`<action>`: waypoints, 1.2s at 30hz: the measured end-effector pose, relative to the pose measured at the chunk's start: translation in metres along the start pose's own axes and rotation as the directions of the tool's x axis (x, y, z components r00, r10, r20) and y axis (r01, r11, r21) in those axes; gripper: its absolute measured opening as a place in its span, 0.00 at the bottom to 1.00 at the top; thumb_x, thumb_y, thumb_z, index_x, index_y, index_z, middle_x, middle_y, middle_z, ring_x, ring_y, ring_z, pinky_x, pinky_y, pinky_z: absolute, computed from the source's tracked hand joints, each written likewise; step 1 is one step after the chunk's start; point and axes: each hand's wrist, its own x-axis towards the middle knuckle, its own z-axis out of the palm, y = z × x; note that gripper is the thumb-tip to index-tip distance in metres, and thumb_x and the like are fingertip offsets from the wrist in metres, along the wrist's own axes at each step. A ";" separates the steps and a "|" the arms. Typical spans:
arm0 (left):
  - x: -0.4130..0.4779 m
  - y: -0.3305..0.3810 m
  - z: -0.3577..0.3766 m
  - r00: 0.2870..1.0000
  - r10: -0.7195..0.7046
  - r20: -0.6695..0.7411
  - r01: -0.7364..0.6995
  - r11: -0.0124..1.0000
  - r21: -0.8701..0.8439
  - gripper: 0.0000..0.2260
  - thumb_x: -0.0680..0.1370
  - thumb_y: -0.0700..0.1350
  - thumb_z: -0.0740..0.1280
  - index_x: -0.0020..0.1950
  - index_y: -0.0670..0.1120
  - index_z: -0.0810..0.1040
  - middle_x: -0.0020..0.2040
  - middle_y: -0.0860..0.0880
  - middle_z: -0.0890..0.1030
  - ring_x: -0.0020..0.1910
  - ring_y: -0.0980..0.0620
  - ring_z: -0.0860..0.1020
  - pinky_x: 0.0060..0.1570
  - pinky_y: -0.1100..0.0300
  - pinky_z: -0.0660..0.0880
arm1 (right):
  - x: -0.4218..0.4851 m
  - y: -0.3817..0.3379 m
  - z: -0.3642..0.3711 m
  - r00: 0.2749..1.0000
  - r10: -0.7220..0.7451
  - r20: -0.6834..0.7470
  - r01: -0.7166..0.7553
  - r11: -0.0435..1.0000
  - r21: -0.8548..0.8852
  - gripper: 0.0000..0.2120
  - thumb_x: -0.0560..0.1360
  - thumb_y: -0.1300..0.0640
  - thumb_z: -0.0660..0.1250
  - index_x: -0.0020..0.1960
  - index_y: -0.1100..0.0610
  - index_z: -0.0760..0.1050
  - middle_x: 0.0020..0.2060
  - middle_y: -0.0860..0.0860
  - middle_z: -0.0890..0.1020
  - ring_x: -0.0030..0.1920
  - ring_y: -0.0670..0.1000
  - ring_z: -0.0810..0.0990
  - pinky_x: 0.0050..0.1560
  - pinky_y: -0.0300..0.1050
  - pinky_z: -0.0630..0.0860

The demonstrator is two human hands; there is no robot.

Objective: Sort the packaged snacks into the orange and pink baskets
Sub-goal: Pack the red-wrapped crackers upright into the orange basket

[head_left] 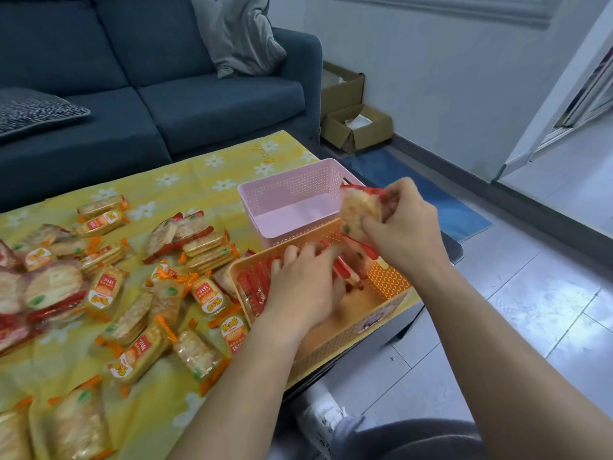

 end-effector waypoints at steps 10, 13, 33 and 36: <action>0.005 0.008 0.012 0.996 0.027 -0.084 -0.017 0.992 0.122 0.19 0.79 0.57 0.64 0.69 0.58 0.73 0.74 0.49 0.65 0.69 0.41 0.62 0.66 0.42 0.62 | -0.001 0.013 0.013 0.995 -0.030 -0.099 0.005 0.971 -0.238 0.12 0.74 0.49 0.69 0.54 0.50 0.71 0.44 0.46 0.79 0.45 0.50 0.79 0.44 0.54 0.81; 0.009 0.010 0.017 0.976 0.132 -0.175 -0.121 0.990 0.072 0.16 0.79 0.56 0.64 0.66 0.56 0.74 0.73 0.55 0.68 0.69 0.46 0.64 0.66 0.44 0.63 | 0.002 0.012 0.005 0.986 0.143 -0.088 -0.147 0.988 -0.039 0.12 0.75 0.50 0.69 0.53 0.50 0.68 0.40 0.45 0.77 0.42 0.51 0.80 0.44 0.56 0.83; 0.017 0.020 0.022 0.990 0.142 0.022 -0.141 0.989 -0.046 0.31 0.78 0.46 0.59 0.78 0.51 0.50 0.76 0.46 0.66 0.80 0.46 0.48 0.77 0.38 0.42 | 0.001 0.019 -0.005 0.953 0.299 -0.052 -0.297 0.954 0.044 0.11 0.80 0.45 0.61 0.57 0.50 0.64 0.43 0.44 0.77 0.44 0.52 0.83 0.48 0.59 0.83; 0.020 0.022 0.025 0.986 0.145 0.079 -0.148 0.989 0.020 0.31 0.79 0.48 0.58 0.79 0.50 0.50 0.77 0.47 0.66 0.80 0.44 0.48 0.76 0.37 0.39 | 0.001 0.022 -0.003 0.949 0.314 -0.041 -0.314 0.949 -0.009 0.11 0.80 0.45 0.62 0.58 0.49 0.64 0.43 0.43 0.77 0.44 0.50 0.82 0.48 0.57 0.83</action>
